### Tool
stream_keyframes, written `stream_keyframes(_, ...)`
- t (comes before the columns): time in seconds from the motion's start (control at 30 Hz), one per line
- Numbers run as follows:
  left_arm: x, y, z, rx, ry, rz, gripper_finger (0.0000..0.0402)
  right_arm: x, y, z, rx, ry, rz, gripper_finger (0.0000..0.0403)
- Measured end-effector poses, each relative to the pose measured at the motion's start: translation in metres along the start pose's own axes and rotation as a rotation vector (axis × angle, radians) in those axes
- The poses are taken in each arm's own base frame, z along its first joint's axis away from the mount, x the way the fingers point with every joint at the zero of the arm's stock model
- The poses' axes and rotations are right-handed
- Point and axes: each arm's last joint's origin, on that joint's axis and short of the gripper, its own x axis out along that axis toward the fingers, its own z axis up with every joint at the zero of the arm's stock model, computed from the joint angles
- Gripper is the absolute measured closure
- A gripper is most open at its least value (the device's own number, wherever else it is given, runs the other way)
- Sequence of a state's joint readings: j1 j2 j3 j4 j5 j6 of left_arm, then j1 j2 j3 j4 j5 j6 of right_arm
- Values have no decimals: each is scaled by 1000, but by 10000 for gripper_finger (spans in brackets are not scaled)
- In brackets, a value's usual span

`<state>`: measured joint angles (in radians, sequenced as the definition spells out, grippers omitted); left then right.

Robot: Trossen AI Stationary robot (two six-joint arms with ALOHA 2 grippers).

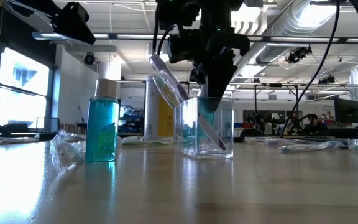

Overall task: Pick & Place toothbrushing station
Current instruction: Put the mouthwash bottle into the transparent organizer, then put the purple toothbrush into the transparent organizer

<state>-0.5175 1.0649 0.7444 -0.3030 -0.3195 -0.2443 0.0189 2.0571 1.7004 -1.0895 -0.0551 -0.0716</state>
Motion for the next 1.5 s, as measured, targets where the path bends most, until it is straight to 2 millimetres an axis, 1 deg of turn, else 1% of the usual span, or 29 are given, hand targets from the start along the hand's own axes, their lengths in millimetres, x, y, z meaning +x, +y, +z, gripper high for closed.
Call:
stream_keyframes(0.37,0,0,-1,2,6,1,46,0,0,1,4,-6,-3,283)
stream_keyframes(0.83,0,0,-1,2,7,1,46,0,0,2,24,-26,-5,269)
stream_keyframes(1.17,0,0,-1,2,7,1,46,-1,0,1,25,-14,-11,287)
stream_keyframes(1.4,0,0,-1,4,13,2,46,-12,0,-3,43,-18,-150,325)
stream_keyframes(1.5,0,0,-1,4,14,3,46,-18,3,-3,36,-28,-157,343)
